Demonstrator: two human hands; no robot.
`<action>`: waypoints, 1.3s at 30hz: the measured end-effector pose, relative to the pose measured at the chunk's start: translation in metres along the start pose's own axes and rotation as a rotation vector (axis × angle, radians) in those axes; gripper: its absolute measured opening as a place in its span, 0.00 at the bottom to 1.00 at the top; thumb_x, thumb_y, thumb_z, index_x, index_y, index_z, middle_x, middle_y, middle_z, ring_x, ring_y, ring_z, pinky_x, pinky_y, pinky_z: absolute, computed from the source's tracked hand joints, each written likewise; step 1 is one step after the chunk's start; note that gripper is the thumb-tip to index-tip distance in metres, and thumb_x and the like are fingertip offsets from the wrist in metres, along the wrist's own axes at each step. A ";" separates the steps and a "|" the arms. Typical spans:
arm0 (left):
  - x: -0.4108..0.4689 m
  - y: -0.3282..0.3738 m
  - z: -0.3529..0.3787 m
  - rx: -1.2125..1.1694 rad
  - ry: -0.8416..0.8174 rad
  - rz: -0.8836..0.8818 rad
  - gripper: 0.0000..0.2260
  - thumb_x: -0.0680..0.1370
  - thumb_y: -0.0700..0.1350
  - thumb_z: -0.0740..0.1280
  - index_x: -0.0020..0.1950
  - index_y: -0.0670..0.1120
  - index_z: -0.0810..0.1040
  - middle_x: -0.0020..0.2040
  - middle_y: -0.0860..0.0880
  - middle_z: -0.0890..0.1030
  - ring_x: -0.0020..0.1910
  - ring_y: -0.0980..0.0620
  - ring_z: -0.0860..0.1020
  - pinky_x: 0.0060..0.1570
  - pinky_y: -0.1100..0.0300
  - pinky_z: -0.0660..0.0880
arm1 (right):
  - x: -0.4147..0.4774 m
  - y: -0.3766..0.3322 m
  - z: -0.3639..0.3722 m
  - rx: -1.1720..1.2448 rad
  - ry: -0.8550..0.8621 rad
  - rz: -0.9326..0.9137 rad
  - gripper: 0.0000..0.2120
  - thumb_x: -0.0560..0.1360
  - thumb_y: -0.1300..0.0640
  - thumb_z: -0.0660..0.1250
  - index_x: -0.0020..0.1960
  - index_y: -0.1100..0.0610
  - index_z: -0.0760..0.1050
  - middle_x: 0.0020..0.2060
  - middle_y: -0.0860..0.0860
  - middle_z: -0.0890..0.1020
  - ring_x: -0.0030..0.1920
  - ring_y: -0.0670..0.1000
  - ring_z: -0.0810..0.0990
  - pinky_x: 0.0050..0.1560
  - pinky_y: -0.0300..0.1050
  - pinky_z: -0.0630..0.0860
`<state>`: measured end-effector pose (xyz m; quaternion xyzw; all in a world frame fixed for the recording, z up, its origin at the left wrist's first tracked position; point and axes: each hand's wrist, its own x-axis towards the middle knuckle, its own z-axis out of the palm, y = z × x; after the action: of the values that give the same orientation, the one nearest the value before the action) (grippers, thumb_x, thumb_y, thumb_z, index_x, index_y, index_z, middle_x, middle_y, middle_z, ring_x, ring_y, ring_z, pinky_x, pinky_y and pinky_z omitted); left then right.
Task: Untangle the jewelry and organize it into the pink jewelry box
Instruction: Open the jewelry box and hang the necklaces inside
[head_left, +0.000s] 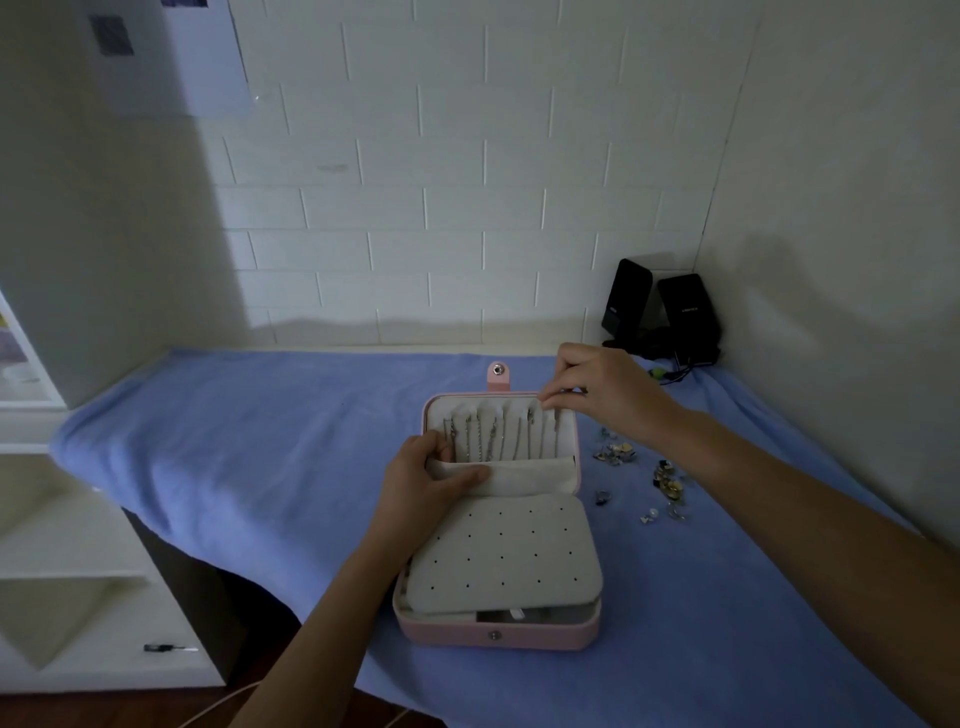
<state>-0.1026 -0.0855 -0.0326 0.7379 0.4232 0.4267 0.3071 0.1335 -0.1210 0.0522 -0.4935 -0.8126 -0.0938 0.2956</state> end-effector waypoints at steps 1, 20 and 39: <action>0.000 -0.001 0.000 -0.005 0.002 -0.003 0.18 0.68 0.50 0.75 0.35 0.47 0.65 0.35 0.52 0.69 0.34 0.56 0.67 0.31 0.67 0.62 | -0.001 0.001 0.002 -0.002 -0.009 0.003 0.05 0.69 0.59 0.74 0.43 0.60 0.84 0.36 0.51 0.77 0.38 0.40 0.72 0.38 0.33 0.70; 0.004 0.000 0.002 -0.015 -0.067 -0.178 0.17 0.71 0.48 0.74 0.35 0.45 0.66 0.29 0.53 0.71 0.25 0.62 0.68 0.25 0.72 0.65 | -0.060 0.026 -0.001 0.371 -0.254 0.545 0.03 0.74 0.57 0.70 0.45 0.55 0.82 0.38 0.51 0.84 0.37 0.51 0.81 0.40 0.39 0.77; -0.057 0.032 -0.003 -0.081 0.067 -0.436 0.07 0.75 0.43 0.67 0.41 0.42 0.72 0.40 0.39 0.78 0.39 0.44 0.76 0.40 0.52 0.74 | -0.093 0.032 -0.025 0.303 -0.752 0.512 0.06 0.66 0.61 0.76 0.38 0.52 0.82 0.28 0.45 0.82 0.30 0.41 0.79 0.38 0.40 0.75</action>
<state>-0.1094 -0.1505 -0.0264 0.6014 0.5654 0.3911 0.4070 0.2021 -0.1855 0.0150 -0.6288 -0.7201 0.2866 0.0633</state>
